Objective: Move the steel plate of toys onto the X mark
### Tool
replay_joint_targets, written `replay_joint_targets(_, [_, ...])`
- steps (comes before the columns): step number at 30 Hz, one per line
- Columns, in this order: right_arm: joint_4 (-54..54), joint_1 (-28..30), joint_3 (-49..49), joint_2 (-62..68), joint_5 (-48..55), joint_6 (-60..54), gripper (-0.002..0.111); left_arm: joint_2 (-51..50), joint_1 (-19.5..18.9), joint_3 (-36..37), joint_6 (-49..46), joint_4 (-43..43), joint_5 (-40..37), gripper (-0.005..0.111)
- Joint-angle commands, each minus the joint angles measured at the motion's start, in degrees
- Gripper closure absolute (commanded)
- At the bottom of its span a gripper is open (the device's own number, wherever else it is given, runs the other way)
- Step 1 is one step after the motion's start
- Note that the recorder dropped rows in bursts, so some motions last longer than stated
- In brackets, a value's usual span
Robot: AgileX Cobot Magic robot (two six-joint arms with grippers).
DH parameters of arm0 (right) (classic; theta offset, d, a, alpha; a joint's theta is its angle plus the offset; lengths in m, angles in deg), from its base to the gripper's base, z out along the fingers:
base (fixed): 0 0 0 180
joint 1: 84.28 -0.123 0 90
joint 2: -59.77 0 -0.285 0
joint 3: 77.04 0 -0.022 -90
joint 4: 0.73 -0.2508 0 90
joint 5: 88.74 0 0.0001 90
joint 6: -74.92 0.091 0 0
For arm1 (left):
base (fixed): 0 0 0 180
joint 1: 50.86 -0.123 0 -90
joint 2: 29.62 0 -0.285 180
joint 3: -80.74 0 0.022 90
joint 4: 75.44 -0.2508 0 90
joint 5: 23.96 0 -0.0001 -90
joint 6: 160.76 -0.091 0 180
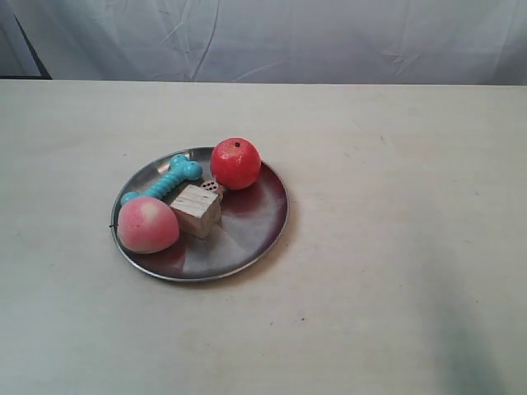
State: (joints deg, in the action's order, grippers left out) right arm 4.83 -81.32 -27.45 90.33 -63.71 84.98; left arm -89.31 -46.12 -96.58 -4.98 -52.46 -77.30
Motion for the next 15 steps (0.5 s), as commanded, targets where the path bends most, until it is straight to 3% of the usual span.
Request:
replay_joint_targets(1, [1.87, 0.41, 9.42, -6.29, -3.17, -0.2, 0.105, 0.22, 0.05, 0.31, -0.01, -0.22, 0.66, 0.107])
replay_joint_targets(11, [-1.37, 0.41, 23.46, -16.37, -3.45, -0.75, 0.105, 0.22, 0.05, 0.31, -0.01, -0.96, 0.66, 0.107])
replay_joint_targets(15, [-6.78, 0.41, 25.45, -17.8, -4.41, -6.83, 0.105, 0.22, 0.05, 0.31, -0.01, -0.96, 0.66, 0.107])
